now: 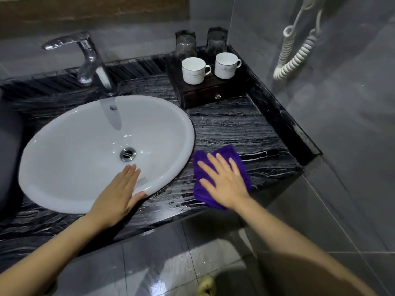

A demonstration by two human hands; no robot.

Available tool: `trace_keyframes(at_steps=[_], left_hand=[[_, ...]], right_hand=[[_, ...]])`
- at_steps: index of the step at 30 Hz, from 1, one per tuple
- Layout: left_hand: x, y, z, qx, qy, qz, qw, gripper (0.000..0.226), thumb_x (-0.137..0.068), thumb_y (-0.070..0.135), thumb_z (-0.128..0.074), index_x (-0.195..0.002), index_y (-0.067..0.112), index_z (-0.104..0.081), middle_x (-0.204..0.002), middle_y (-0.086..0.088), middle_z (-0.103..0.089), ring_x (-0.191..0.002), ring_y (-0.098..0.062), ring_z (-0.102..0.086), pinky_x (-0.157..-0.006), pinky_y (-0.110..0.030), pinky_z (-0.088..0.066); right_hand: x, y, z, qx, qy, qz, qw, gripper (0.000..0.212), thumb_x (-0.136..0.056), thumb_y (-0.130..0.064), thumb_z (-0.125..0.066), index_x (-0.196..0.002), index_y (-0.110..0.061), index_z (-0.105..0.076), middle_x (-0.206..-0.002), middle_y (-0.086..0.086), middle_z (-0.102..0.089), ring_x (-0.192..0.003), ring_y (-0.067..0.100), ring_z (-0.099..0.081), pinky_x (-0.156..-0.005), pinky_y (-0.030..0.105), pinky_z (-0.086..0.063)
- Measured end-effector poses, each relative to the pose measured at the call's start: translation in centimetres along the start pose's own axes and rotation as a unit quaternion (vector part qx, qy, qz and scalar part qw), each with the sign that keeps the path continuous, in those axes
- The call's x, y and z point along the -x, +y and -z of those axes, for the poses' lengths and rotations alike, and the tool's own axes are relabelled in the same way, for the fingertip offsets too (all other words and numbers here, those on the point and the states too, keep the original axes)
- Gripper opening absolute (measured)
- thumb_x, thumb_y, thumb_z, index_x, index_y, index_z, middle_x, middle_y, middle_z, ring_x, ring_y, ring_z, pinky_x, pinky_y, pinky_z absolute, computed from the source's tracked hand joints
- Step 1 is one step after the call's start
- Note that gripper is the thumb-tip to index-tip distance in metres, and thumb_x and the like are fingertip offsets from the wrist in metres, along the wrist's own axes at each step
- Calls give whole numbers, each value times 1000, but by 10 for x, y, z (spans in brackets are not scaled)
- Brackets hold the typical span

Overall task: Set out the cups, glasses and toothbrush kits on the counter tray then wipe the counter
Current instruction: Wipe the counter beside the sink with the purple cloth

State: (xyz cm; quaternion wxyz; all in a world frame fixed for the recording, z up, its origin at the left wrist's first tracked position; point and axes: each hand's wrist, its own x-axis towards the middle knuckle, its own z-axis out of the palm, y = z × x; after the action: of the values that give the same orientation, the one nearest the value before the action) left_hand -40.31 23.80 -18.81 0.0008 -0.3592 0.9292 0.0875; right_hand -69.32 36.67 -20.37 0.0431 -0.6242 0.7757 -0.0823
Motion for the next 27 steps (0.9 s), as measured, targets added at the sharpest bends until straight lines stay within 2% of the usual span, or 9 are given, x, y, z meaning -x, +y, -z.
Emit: trace_keyframes(at_steps=[4,7,15,17,19,21,27], left_hand=[[11,-9,1,-12,-3,3,1000,81,-89,64,-7,-143,7,-28,-153,-7,-26,-142,-17,-18,-114,-13,7],[10,-7,1,-14,3,9,1000,78,-91,61,-6,-143,7,-29,-152,-7,-28,-141,-16,-20,-114,-13,7],[9,-4,4,-18,9,-7,1000,80,-91,59,-4,-142,3,-29,-151,-10,-30,-140,-18,-20,-114,-13,9],[8,-4,3,-18,16,-13,1000,81,-91,59,-3,-142,3,-30,-150,-12,-31,-140,-19,-19,-113,-14,8],[8,-5,1,-18,24,-19,999,84,-90,61,0,-142,3,-29,-151,-12,-30,-141,-19,-17,-114,-17,5],[9,-6,-1,-15,28,-20,999,87,-87,63,4,-143,3,-27,-152,-12,-27,-142,-19,-15,-113,-20,3],[9,-8,-2,23,25,-23,999,102,-76,72,14,-145,6,-20,-155,-9,-19,-143,-13,-6,-114,-20,3]], right_hand=[[-20,48,13,26,-22,-37,999,71,-81,-63,-8,-146,-39,-24,-159,-4,-19,-148,20,-14,-118,44,-6],[-29,61,17,37,-27,-56,997,73,-81,-63,-4,-147,-38,-21,-160,-4,-16,-148,20,-11,-119,45,-7],[-9,13,9,-1,-21,-154,988,73,-82,-61,-3,-149,-34,-17,-161,1,-12,-149,25,-8,-119,49,-2],[5,-19,2,-8,-8,-169,986,73,-83,-58,-8,-148,-30,-25,-159,6,-20,-147,29,-14,-118,52,-6],[18,-59,-7,4,16,-179,984,68,-84,-54,-20,-142,-25,-40,-152,11,-36,-142,34,-30,-116,56,-16],[26,-97,-16,7,34,-188,981,63,-84,-51,-31,-135,-22,-51,-144,13,-48,-135,36,-42,-110,56,-20],[33,-160,-25,2,22,-222,975,67,-83,-50,-30,-134,-12,-52,-141,16,-50,-133,37,-45,-107,56,-18]])
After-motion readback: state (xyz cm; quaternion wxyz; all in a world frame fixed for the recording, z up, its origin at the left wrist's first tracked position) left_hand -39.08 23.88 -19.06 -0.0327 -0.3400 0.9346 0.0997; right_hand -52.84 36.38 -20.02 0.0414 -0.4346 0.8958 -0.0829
